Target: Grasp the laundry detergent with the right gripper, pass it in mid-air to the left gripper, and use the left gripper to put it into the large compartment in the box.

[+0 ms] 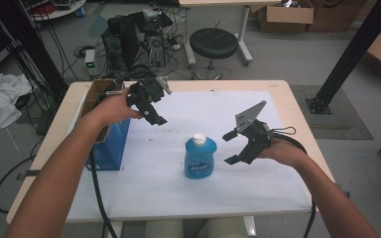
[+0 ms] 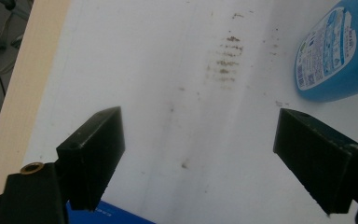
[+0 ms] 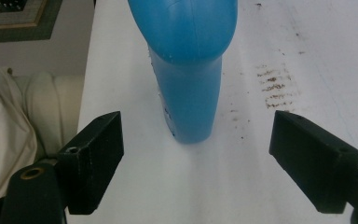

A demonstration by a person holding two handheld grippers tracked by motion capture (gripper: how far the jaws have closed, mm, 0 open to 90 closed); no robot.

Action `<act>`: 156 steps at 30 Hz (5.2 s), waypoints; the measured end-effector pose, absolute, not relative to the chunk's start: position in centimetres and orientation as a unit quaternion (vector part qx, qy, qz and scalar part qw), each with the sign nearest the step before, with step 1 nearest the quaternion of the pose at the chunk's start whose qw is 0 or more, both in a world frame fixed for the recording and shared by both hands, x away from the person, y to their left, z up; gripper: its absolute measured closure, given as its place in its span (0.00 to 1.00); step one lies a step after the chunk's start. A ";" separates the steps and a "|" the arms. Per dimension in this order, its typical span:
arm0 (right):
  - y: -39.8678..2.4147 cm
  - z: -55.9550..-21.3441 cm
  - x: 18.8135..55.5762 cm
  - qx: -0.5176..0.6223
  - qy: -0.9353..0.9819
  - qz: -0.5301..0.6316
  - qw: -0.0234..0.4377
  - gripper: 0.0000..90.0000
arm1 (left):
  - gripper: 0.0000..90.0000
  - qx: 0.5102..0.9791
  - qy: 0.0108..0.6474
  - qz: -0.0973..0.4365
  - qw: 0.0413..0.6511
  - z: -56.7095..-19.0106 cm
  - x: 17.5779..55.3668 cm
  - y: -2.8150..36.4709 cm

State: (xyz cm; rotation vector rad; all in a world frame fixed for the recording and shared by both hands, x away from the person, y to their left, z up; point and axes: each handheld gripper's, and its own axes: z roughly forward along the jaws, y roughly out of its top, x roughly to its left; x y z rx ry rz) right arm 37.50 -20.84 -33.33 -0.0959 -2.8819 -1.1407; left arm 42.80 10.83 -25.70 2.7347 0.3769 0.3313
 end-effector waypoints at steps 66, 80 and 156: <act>-16.2 -38.6 37.8 -0.014 -0.874 -0.481 0.064 0.21 | 0.19 0.966 0.142 0.117 0.179 -25.9 43.1 11.1; -16.2 -38.7 38.0 -0.014 -0.869 -0.490 0.068 0.28 | 0.19 0.966 0.141 0.120 0.179 -25.8 43.1 11.2; -18.9 -35.8 37.0 -0.028 -0.867 -0.497 0.007 0.49 | 0.20 0.970 0.104 0.122 0.184 -23.0 39.8 9.7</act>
